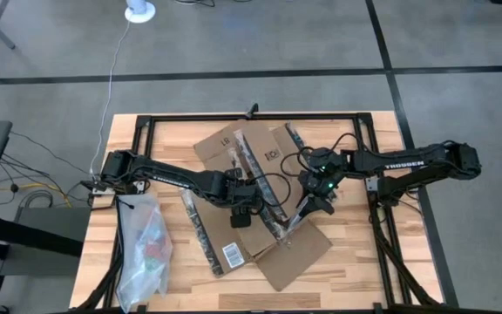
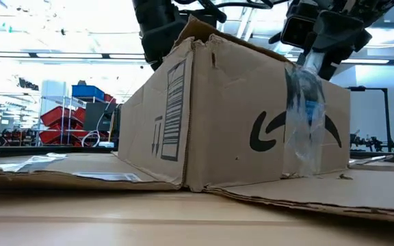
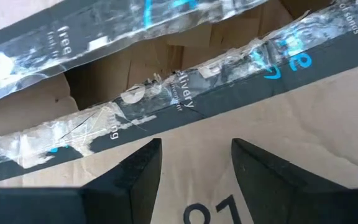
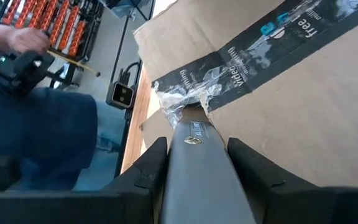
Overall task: Unpack boxes
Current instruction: Break down the box until it is fully flat
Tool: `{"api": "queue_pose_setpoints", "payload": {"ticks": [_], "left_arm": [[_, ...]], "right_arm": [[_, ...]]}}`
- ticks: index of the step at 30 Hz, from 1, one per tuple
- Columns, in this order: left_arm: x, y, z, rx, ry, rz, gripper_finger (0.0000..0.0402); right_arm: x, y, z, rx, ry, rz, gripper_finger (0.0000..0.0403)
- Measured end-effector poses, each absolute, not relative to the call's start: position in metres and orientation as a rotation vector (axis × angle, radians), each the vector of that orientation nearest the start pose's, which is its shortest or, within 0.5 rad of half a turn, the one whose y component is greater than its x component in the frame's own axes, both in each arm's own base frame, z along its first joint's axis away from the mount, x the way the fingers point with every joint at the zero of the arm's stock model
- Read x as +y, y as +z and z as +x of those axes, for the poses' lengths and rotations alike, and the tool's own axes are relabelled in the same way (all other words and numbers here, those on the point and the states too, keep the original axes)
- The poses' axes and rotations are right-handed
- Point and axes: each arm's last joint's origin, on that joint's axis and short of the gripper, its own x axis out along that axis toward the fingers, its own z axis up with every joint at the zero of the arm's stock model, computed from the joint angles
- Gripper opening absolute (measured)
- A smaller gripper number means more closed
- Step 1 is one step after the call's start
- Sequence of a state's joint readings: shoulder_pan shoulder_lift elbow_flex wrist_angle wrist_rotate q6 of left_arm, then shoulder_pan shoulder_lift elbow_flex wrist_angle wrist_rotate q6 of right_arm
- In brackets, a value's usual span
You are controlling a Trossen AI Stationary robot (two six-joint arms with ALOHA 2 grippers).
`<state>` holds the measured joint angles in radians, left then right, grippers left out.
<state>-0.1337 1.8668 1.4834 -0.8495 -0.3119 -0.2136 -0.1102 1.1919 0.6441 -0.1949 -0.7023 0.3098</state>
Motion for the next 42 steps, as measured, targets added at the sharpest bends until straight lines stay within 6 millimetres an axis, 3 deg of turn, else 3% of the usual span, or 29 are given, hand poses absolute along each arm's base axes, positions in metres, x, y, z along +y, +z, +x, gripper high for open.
{"api": "queue_pose_setpoints", "payload": {"ticks": [4, 11, 14, 20, 25, 30, 35, 42], "left_arm": [[-0.042, 0.230, 0.376, 1.174, 0.281, 0.085, 0.0179], [-0.042, 0.231, 0.377, 1.163, 0.279, 0.082, 0.0179], [-0.042, 0.233, 0.378, 1.152, 0.277, 0.083, 0.0179], [-0.042, 0.229, 0.380, 1.145, 0.272, 0.091, 0.0179], [-0.042, 0.231, 0.380, 1.138, 0.282, 0.094, 0.0179], [-0.041, 0.234, 0.374, 1.185, 0.296, 0.091, 0.0179], [-0.039, 0.274, 0.358, 1.120, 0.306, 0.066, 0.0179], [-0.036, 0.332, 0.332, 0.894, 0.243, 0.002, 0.0179]], "right_arm": [[-0.006, 0.223, 0.227, 0.751, 0.454, 0.604, 0.0110], [-0.011, 0.287, 0.221, 0.588, 0.458, 0.545, 0.0110], [-0.015, 0.304, 0.219, 0.524, 0.444, 0.513, 0.0110], [-0.024, 0.306, 0.227, 0.439, 0.274, 0.385, 0.0110], [-0.029, 0.317, 0.233, 0.297, 0.252, 0.323, 0.0110], [-0.029, 0.317, 0.231, 0.316, 0.240, 0.367, 0.0110], [-0.015, 0.319, 0.231, 0.308, 0.302, 0.338, 0.0110], [-0.016, 0.328, 0.238, 0.186, 0.278, 0.285, 0.0110]]}}
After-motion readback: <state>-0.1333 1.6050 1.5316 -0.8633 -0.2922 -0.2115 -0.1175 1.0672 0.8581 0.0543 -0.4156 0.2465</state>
